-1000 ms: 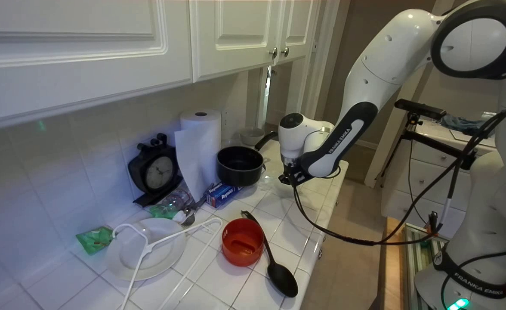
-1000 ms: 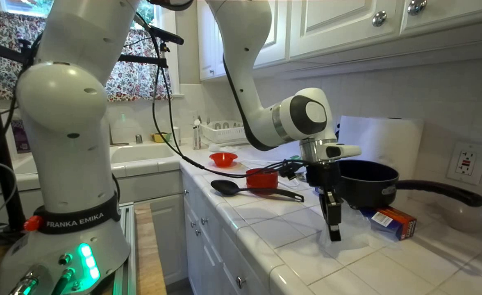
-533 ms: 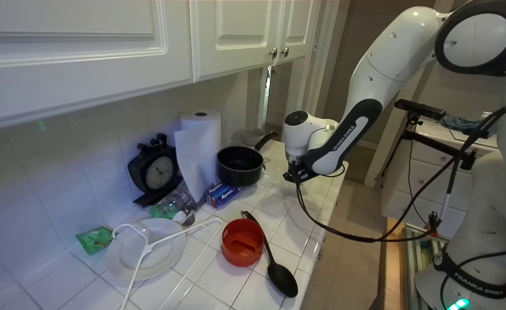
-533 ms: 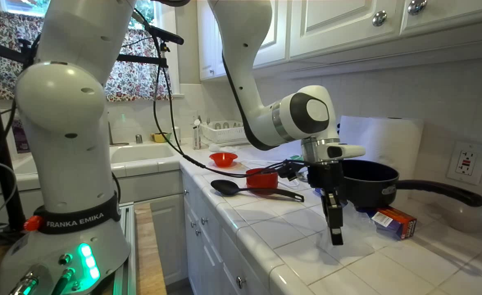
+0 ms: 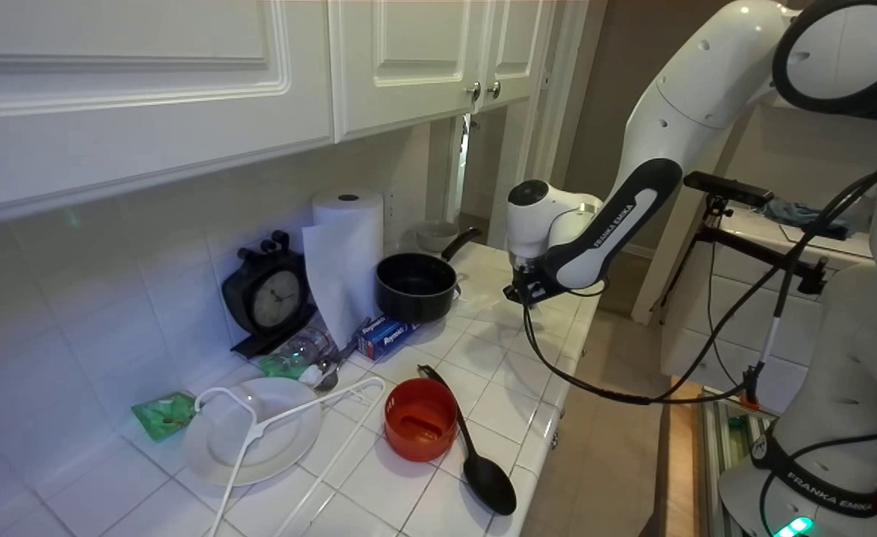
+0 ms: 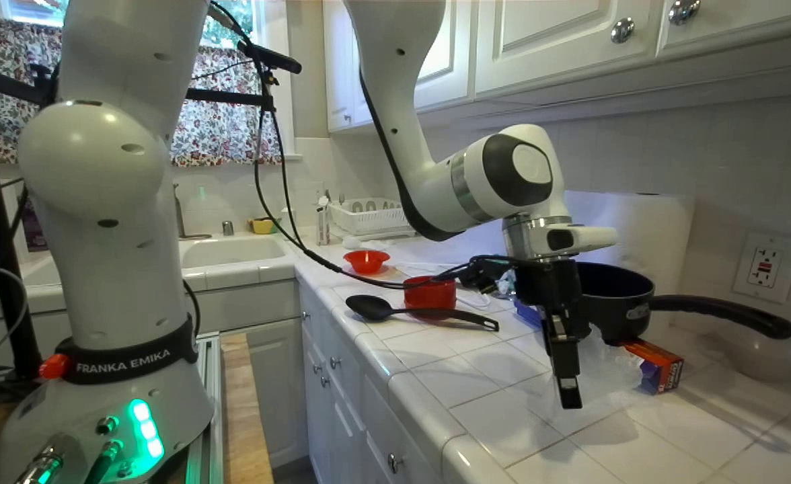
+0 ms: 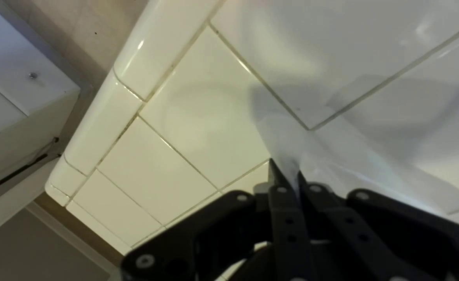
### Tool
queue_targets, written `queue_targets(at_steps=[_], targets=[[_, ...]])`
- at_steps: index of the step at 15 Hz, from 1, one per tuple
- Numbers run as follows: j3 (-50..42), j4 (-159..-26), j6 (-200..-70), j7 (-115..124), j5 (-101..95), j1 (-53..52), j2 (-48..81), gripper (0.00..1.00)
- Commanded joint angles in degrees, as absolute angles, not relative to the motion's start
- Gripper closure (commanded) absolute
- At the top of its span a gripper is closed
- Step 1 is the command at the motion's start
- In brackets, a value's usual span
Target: Rip off the piece of baking sheet hanging out of the box
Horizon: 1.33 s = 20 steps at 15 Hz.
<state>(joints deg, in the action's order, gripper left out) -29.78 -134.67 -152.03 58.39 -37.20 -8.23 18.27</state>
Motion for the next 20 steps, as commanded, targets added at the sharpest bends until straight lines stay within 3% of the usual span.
queue_targets(at_steps=[1,20], targets=[[-28.2,-138.1,-150.4,61.0,-40.1,-5.3,14.4,0.97],[-24.9,-143.4,-145.2,66.7,-45.3,3.7,7.9,0.97]])
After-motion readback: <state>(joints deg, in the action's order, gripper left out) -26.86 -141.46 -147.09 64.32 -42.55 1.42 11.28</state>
